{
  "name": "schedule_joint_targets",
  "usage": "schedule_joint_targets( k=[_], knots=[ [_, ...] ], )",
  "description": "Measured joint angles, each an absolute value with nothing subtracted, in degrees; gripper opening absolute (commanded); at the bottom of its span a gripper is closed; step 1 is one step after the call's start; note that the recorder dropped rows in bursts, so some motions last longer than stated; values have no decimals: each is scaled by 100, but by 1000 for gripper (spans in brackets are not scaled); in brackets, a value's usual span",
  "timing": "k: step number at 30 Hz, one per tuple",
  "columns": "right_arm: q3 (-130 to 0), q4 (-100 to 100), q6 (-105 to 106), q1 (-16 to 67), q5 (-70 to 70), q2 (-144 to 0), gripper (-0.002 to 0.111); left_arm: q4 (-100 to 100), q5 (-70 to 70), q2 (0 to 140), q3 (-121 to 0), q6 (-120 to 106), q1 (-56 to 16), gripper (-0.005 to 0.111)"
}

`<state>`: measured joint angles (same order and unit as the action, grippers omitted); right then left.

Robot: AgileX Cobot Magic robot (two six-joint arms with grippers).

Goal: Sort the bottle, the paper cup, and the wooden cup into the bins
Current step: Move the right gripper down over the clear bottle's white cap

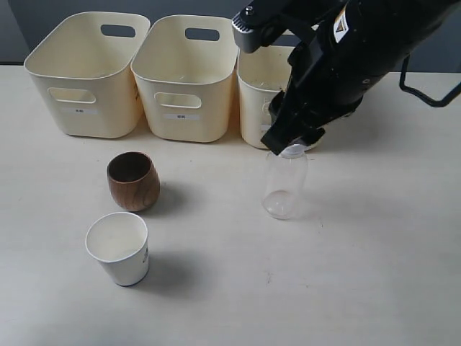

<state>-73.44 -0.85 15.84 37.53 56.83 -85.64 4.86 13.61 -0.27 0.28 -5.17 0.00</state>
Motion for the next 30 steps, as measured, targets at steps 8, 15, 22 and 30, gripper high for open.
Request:
schedule_joint_targets(
  k=[8,15,22,30],
  knots=[
    [-7344,-379,1165,3763,5162,-8564,74,486,1361,-27,28,-517,0,0],
    [-7344,-605,920,3753,5190,-8690,74,476,1361,-27,28,-517,0,0],
    [-7344,-581,905,3743,5253,-9129,74,476,1361,-27,28,-517,0,0],
    [-7344,-650,905,3584,5233,-9340,74,476,1361,-27,28,-517,0,0]
  ],
)
